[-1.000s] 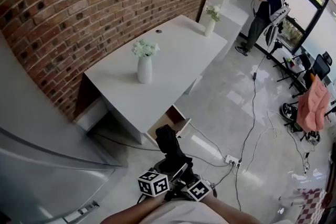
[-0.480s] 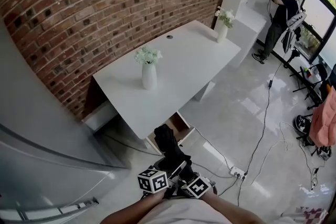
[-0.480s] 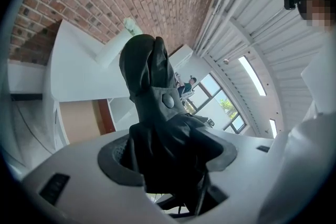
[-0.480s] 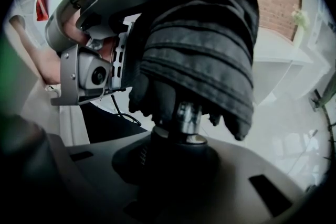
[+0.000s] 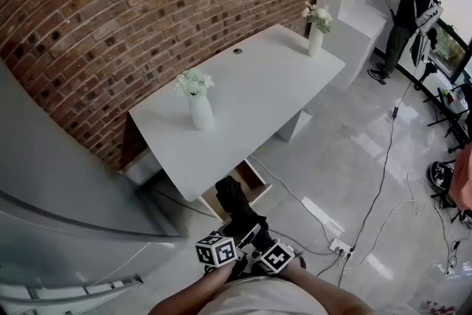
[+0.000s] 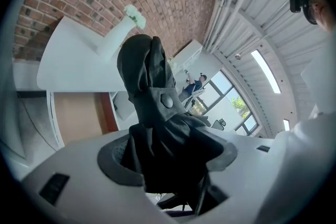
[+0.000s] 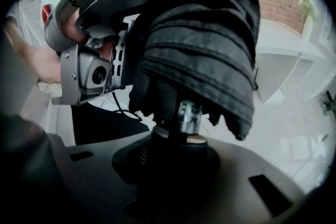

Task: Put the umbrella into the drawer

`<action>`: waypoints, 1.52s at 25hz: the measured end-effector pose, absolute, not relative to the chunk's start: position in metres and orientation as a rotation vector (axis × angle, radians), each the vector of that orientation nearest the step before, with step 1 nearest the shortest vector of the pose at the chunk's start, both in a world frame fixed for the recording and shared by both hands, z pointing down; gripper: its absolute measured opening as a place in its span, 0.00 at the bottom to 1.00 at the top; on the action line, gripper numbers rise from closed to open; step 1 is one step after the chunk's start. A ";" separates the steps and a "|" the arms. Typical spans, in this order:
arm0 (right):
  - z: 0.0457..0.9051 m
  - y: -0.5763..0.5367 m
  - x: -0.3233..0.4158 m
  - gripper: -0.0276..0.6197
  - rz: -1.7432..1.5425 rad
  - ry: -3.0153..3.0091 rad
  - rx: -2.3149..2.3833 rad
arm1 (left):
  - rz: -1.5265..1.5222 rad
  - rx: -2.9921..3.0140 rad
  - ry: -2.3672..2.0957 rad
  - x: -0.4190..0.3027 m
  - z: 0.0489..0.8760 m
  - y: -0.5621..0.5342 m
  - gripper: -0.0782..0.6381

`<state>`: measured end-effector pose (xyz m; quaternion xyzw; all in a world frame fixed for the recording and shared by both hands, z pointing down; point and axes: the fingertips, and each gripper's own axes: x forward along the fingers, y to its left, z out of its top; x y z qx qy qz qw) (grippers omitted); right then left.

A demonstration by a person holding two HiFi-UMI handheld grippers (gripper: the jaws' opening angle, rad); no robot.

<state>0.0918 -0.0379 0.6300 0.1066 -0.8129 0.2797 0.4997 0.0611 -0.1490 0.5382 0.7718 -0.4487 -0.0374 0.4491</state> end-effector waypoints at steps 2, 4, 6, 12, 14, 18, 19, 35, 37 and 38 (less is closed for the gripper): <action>0.644 -0.038 0.102 0.17 0.714 -1.928 0.226 | -0.076 1.858 -1.132 0.068 0.558 -0.154 0.49; 0.659 -0.039 0.110 0.17 0.737 -1.895 0.189 | -0.056 1.808 -1.149 0.072 0.577 -0.157 0.49; 0.672 -0.039 0.114 0.17 0.752 -1.871 0.152 | -0.036 1.759 -1.158 0.072 0.595 -0.159 0.49; 0.711 -0.042 0.107 0.17 0.782 -1.821 0.076 | -0.022 1.623 -1.175 0.056 0.647 -0.164 0.50; 0.725 -0.045 0.103 0.17 0.797 -1.801 0.054 | -0.027 1.584 -1.184 0.048 0.668 -0.167 0.50; 0.763 -0.057 0.088 0.17 0.810 -1.785 0.021 | -0.025 1.543 -1.205 0.031 0.709 -0.180 0.50; 0.772 -0.061 0.083 0.17 0.810 -1.780 0.011 | -0.021 1.531 -1.214 0.024 0.719 -0.184 0.50; 0.859 -0.120 0.043 0.17 0.868 -1.765 -0.037 | -0.018 1.480 -1.321 -0.017 0.816 -0.248 0.51; 0.865 -0.127 0.040 0.17 0.858 -1.761 -0.045 | -0.029 1.477 -1.345 -0.022 0.821 -0.254 0.51; 0.867 -0.129 0.038 0.17 0.857 -1.762 -0.047 | -0.033 1.478 -1.357 -0.024 0.823 -0.257 0.51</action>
